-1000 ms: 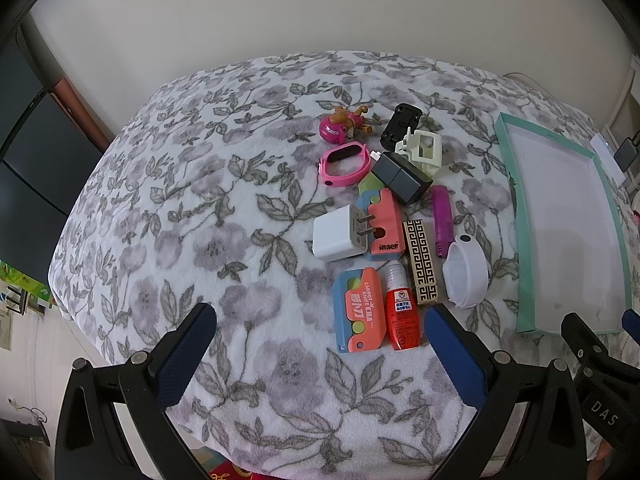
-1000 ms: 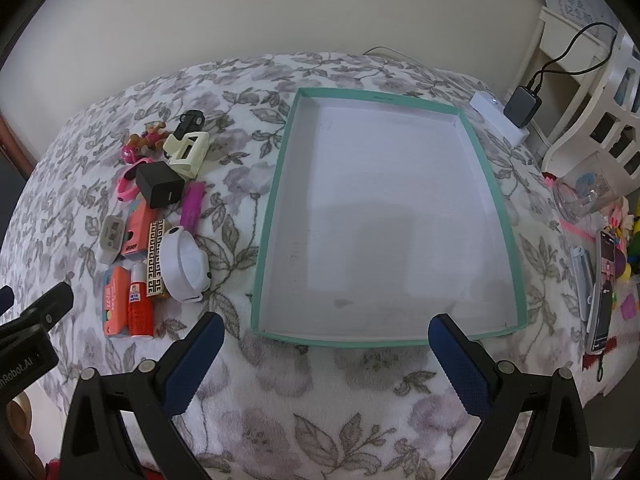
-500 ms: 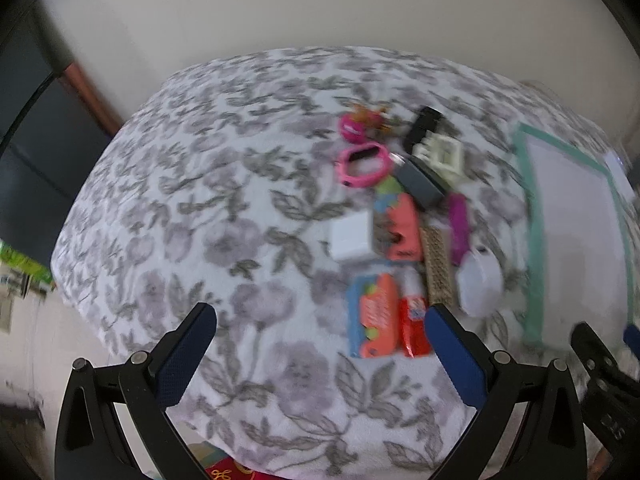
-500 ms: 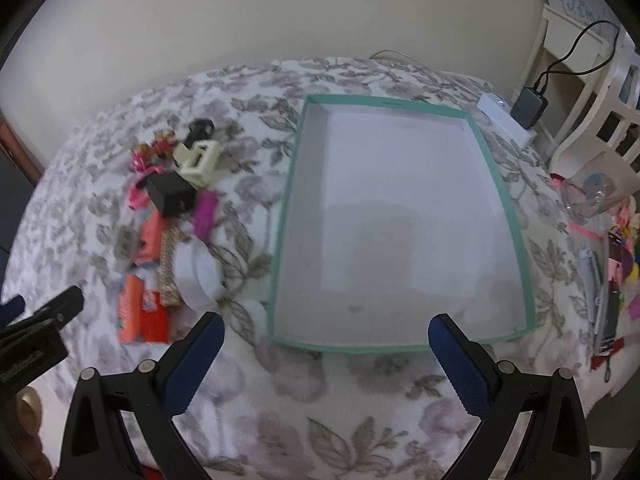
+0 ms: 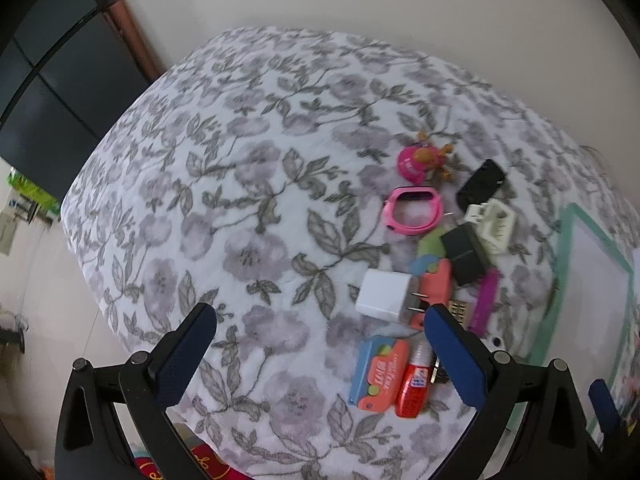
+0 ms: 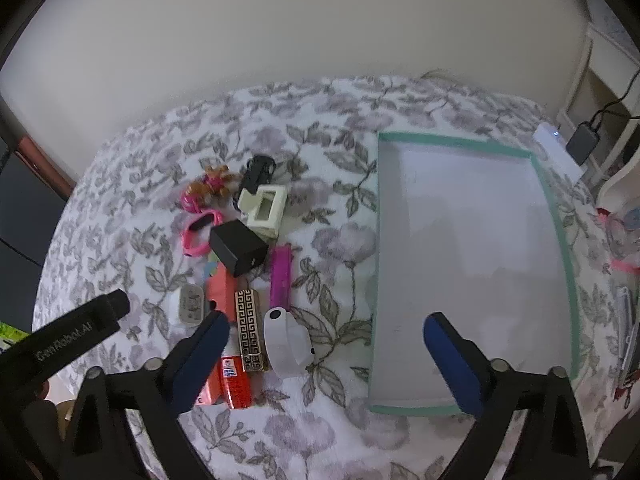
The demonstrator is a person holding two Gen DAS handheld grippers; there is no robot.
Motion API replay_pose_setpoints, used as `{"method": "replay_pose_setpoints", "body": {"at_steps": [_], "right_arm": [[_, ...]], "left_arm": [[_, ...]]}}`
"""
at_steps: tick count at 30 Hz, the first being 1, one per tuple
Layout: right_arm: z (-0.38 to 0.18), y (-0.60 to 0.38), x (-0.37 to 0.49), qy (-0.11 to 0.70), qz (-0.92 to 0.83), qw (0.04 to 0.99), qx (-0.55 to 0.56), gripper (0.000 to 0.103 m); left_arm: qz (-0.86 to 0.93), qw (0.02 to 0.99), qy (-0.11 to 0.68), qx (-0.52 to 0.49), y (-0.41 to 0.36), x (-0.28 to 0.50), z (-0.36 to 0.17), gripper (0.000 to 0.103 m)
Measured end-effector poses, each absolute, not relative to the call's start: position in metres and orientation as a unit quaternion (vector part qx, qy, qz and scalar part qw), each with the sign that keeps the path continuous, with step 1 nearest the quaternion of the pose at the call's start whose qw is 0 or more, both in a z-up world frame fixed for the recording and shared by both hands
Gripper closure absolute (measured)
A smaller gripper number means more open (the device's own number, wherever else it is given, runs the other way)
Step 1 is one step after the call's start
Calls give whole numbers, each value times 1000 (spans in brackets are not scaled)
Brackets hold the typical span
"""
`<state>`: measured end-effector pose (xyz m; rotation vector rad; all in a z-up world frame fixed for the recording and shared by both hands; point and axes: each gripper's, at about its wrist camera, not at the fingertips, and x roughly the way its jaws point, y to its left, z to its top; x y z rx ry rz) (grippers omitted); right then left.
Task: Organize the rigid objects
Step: 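Move the right tool to the white smartwatch while the left tool approaches the orange-blue cutter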
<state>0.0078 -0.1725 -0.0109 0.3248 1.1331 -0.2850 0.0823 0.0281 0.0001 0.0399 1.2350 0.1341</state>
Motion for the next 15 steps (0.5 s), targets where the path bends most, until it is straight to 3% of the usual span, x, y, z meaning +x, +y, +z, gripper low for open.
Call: {"method": "replay_pose_setpoints", "body": {"at_steps": [15], "right_arm": [[-65, -161, 25, 579, -90, 797, 147, 16]], "left_arm": [[48, 769, 637, 28, 22, 97, -63, 0]]}}
